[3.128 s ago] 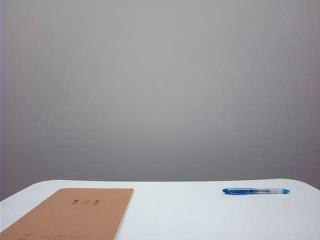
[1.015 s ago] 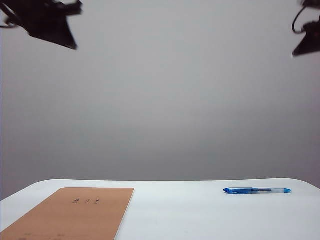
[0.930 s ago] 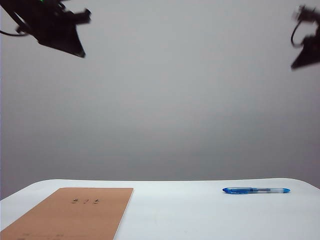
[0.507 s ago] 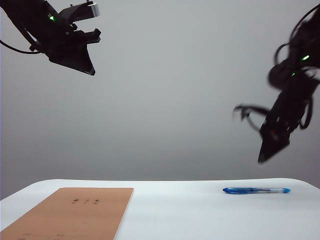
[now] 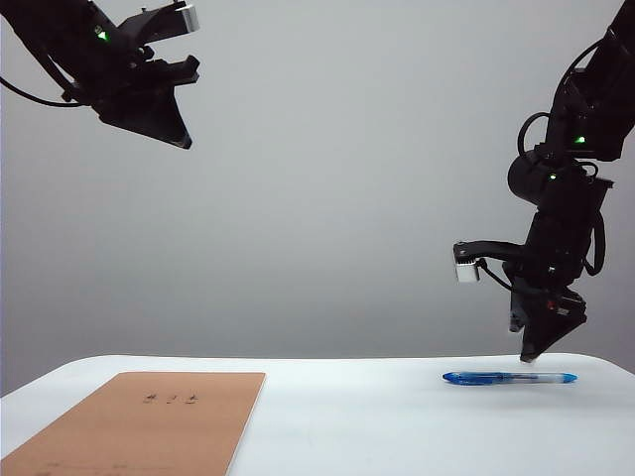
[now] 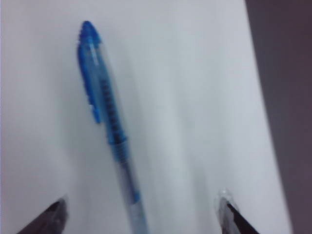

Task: Pick up a pen on the table and place it on the notebook.

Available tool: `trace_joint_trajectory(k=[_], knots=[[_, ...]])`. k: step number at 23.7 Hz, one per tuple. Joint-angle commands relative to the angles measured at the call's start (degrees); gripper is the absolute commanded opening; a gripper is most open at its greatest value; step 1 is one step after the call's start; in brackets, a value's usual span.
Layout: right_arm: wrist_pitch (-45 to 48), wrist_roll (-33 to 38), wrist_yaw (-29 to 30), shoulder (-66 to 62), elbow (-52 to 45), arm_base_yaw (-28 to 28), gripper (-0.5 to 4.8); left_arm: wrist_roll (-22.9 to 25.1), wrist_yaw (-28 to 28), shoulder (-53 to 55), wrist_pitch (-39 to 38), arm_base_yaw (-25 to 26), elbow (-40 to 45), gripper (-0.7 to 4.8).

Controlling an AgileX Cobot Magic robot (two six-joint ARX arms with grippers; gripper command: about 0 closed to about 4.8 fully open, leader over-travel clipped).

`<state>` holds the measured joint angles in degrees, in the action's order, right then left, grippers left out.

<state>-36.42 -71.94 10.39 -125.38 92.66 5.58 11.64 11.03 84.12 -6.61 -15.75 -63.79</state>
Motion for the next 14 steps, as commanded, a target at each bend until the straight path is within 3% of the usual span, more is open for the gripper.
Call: trace_joint_trajectory(k=[1,4,10,12,14], knots=[[1.5,-3.1,0.1,-0.2,0.4,0.2,3.74,2.1,7.3,-0.2,0.6,0.0,-0.3,-0.05],[0.6,-2.6,1.9,-1.2,0.6,0.0,3.71,7.7,10.3,-0.2,-1.2,0.0,-0.3,-0.05],[-1.6,-0.6,3.1,-6.4,5.4,-0.6,3.62,7.7,10.2,-0.1,-4.0,0.0,-0.3,-0.05],[-3.1,0.2,3.7,-7.2,6.9,-0.6,3.04,7.7,10.3,-0.1,-4.1,0.0,-0.3,-0.06],[-4.5,0.5,3.5,-7.7,7.4,-0.7,2.9,7.6,10.3,-0.1,-4.1,0.0,-0.3,-0.05]])
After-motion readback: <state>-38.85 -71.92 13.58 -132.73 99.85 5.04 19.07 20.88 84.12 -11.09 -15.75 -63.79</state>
